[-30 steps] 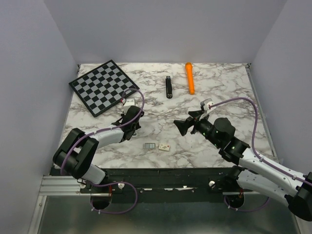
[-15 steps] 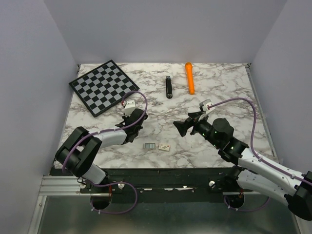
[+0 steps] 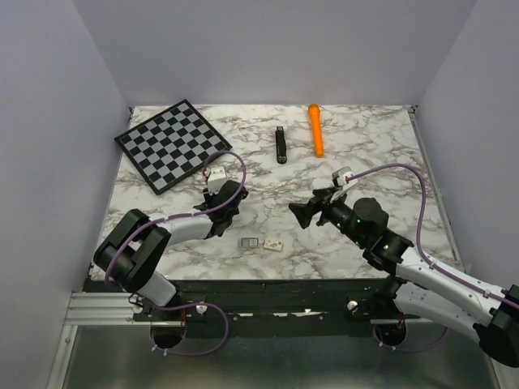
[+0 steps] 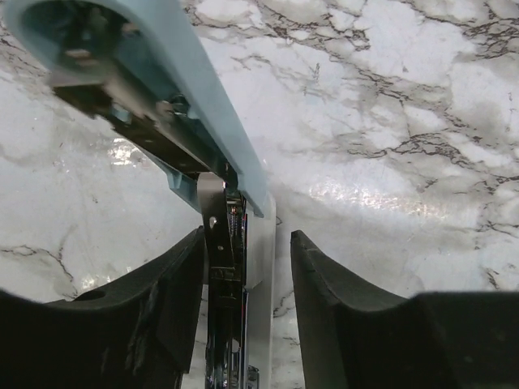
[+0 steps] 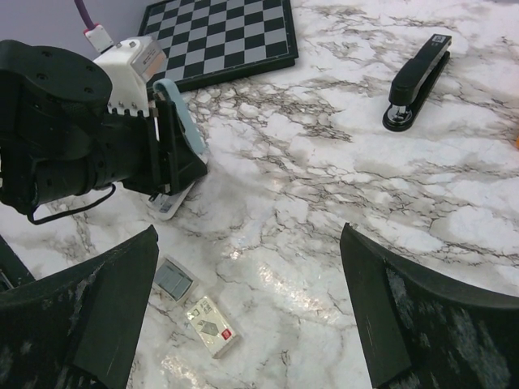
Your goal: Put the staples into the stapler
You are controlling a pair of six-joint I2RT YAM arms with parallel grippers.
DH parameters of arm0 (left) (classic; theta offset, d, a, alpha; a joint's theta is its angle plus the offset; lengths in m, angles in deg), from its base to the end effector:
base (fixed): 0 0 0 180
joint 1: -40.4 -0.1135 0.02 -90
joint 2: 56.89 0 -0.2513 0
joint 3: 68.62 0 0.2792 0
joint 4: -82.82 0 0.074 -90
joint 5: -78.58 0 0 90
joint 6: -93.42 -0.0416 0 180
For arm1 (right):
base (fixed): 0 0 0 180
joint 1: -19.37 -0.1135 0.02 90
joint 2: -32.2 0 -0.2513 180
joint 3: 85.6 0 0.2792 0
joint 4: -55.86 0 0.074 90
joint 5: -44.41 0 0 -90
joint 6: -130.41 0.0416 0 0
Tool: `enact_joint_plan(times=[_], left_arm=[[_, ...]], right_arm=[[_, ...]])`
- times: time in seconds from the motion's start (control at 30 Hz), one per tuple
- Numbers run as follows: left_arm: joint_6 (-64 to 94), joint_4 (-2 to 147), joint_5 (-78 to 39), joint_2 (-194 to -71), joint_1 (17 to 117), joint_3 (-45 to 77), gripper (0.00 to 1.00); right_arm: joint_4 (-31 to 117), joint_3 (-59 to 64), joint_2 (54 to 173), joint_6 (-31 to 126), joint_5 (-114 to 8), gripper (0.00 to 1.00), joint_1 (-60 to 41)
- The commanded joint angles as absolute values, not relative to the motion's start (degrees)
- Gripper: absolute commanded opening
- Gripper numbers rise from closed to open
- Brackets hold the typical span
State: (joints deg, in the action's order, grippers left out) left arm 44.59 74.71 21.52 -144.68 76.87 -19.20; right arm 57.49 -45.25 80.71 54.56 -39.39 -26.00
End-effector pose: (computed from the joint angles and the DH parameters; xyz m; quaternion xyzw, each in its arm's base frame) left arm 0.2581 -0.1626 0.1123 -0.1415 0.8856 -0.0177 0.4420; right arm 0.1750 0.1708 0.2490 -0.1658 0.7273 0.2949 0.5971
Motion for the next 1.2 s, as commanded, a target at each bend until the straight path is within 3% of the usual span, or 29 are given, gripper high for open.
enact_joint_plan(times=[0.0, 0.1, 0.2, 0.47, 0.73, 1.03, 1.17], left_arm=[[46.14, 70.68, 21.09, -145.40, 77.05, -19.04, 0.60], [46.75, 69.11, 21.01, -144.87, 76.96, -18.51, 0.72], [46.40, 68.92, 20.39, -142.94, 77.05, -18.42, 0.77], [46.22, 67.08, 19.60, -142.33, 76.96, -16.66, 0.78], [48.42, 65.05, 16.88, -134.96, 74.24, -18.50, 0.89], [51.59, 68.83, -0.08, -122.92, 59.58, -25.71, 0.88], [50.01, 65.32, -3.42, -117.81, 56.05, -25.10, 0.88]], right_arm=[[58.74, -46.12, 80.27, 55.26, -38.64, 1.00, -25.81], [58.30, -45.51, 80.89, 55.09, -39.00, 1.00, -25.81], [57.78, -44.81, 81.50, 55.18, -38.56, 1.00, -25.81], [57.86, -43.66, 83.08, 54.73, -39.52, 1.00, -25.90], [52.51, -38.49, 88.35, 55.26, -42.68, 1.00, -25.81], [49.43, -34.35, 94.77, 56.31, -49.79, 1.00, -25.81], [43.81, -27.42, 105.72, 60.26, -54.36, 1.00, -26.16]])
